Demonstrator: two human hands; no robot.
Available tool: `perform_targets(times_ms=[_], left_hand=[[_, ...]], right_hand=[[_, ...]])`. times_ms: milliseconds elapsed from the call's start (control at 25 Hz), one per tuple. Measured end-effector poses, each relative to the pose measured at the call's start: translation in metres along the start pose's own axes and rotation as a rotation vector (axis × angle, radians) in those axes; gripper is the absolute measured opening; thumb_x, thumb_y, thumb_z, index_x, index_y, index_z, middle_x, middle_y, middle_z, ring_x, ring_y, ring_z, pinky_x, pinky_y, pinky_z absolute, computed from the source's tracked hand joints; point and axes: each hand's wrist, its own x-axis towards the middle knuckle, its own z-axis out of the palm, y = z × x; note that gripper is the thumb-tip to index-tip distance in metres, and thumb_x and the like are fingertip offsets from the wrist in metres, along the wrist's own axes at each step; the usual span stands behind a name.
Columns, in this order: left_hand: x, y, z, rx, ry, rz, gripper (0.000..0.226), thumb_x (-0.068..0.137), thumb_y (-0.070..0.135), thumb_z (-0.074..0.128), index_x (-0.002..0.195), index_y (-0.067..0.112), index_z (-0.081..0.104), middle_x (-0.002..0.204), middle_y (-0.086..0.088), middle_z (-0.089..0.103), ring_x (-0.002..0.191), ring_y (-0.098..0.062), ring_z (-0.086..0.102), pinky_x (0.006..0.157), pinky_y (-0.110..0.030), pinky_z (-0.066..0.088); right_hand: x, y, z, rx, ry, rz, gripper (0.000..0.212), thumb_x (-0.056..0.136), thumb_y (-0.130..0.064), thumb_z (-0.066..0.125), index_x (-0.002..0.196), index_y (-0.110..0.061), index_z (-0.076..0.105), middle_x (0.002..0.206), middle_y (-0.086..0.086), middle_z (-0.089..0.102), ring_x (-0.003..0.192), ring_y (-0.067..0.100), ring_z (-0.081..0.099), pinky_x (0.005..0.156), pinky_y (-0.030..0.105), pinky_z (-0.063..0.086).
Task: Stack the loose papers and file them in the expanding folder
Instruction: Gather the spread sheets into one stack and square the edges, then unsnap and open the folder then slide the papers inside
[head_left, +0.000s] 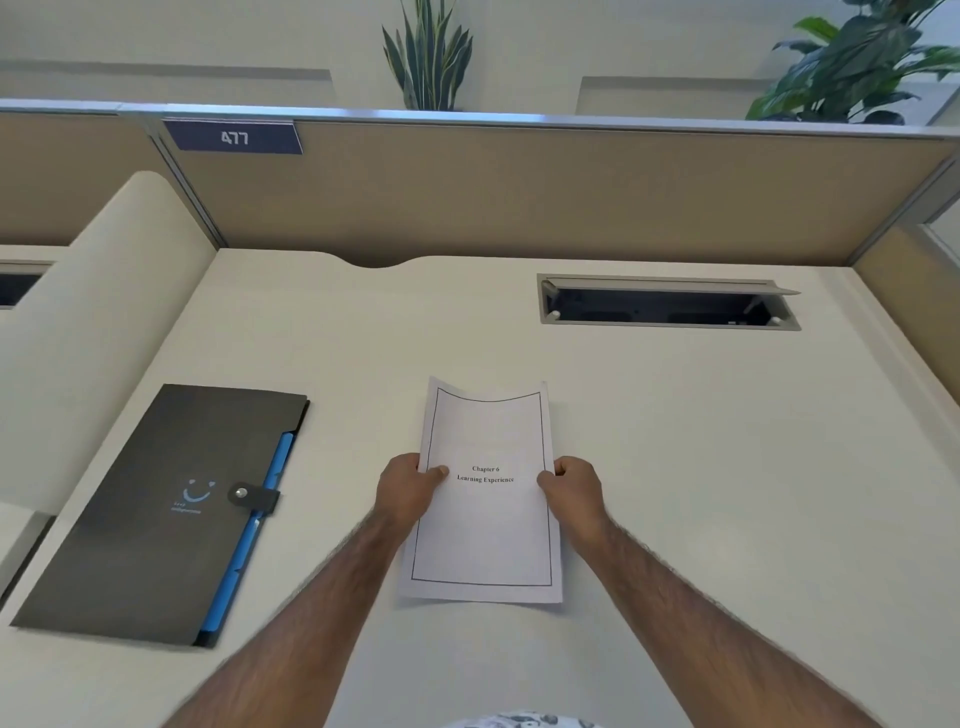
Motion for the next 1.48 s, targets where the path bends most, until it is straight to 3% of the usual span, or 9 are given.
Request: perform_targets(times_ms=[160,240,360,520,640,920,1120,1280,1480], left_hand=[[0.006,-0.001,-0.009,0.177,-0.003,0.089,0.019,0.091,0.021,0.069,0.080,0.007,0.061,0.077,-0.006,0.060,0.073,-0.026,0.054,0.062,-0.031,0.038],[0.003,-0.001,-0.015,0.215,-0.006,0.140,0.012,0.093,0.018,0.066,0.099,0.007,0.066,0.085,-0.002,0.062,0.077,-0.022,0.056,0.060,-0.026,0.037],[-0.002,-0.008,-0.036,0.181,-0.023,0.172,0.032,0.097,0.019,0.062,0.128,0.012,0.062,0.087,0.005,0.063,0.078,-0.011,0.060,0.060,-0.016,0.039],[-0.007,-0.029,-0.091,0.220,0.131,0.419,0.030,0.100,0.019,0.059,0.129,0.015,0.065,0.114,0.003,0.071,0.111,-0.018,0.064,0.092,-0.027,0.045],[-0.003,-0.060,-0.156,0.308,0.370,0.558,0.027,0.098,0.012,0.062,0.124,0.008,0.069,0.125,-0.008,0.070,0.120,-0.028,0.060,0.107,-0.035,0.041],[0.026,-0.156,-0.264,0.676,0.550,-0.040,0.075,0.095,0.053,0.057,0.149,0.002,0.041,0.157,-0.030,0.034,0.145,-0.051,0.028,0.116,-0.065,0.021],[0.024,-0.162,-0.269,0.689,0.523,-0.166,0.088,0.095,0.066,0.043,0.160,0.008,0.024,0.166,-0.026,0.019,0.151,-0.049,0.018,0.121,-0.062,0.014],[0.024,-0.154,-0.257,0.715,0.498,-0.146,0.090,0.094,0.069,0.039,0.160,0.010,0.024,0.165,-0.026,0.022,0.151,-0.047,0.021,0.119,-0.061,0.017],[0.020,-0.136,-0.228,0.710,0.458,-0.098,0.087,0.094,0.066,0.042,0.159,0.010,0.027,0.164,-0.026,0.023,0.150,-0.045,0.023,0.117,-0.060,0.022]], right_hand=[[-0.002,0.001,0.006,-0.047,0.048,0.003,0.029,0.076,-0.002,0.052,0.065,-0.017,0.029,0.064,0.003,0.027,0.063,0.021,0.024,0.056,0.032,0.019],[-0.001,0.005,0.009,-0.073,0.090,0.000,0.033,0.077,-0.002,0.053,0.063,-0.018,0.028,0.060,0.000,0.026,0.060,0.021,0.023,0.055,0.031,0.018],[-0.004,0.009,0.013,-0.083,0.174,0.031,0.028,0.078,-0.003,0.055,0.062,-0.016,0.035,0.059,0.001,0.033,0.059,0.022,0.029,0.053,0.031,0.023],[-0.014,0.011,0.015,-0.107,0.297,0.091,0.023,0.080,-0.007,0.053,0.060,-0.015,0.044,0.058,-0.001,0.046,0.060,0.024,0.042,0.052,0.030,0.032],[-0.026,0.009,0.026,-0.214,0.417,0.048,0.014,0.084,-0.017,0.056,0.092,-0.010,0.066,0.092,0.007,0.066,0.086,0.033,0.062,0.070,0.036,0.051],[-0.068,-0.041,0.133,-0.306,0.181,-0.273,0.021,0.087,-0.017,0.060,0.106,-0.014,0.067,0.108,0.006,0.063,0.097,0.026,0.063,0.082,0.039,0.054],[-0.082,-0.066,0.214,-0.468,-0.164,-0.332,0.036,0.090,-0.026,0.059,0.124,-0.015,0.061,0.122,0.006,0.060,0.112,0.025,0.060,0.090,0.035,0.050],[-0.085,-0.076,0.250,-0.519,-0.266,-0.290,0.049,0.085,-0.027,0.066,0.131,-0.012,0.058,0.125,0.009,0.059,0.113,0.026,0.061,0.091,0.033,0.050],[-0.084,-0.078,0.260,-0.504,-0.214,-0.263,0.028,0.079,-0.022,0.067,0.103,-0.007,0.066,0.098,0.010,0.068,0.081,0.026,0.064,0.064,0.031,0.048]])
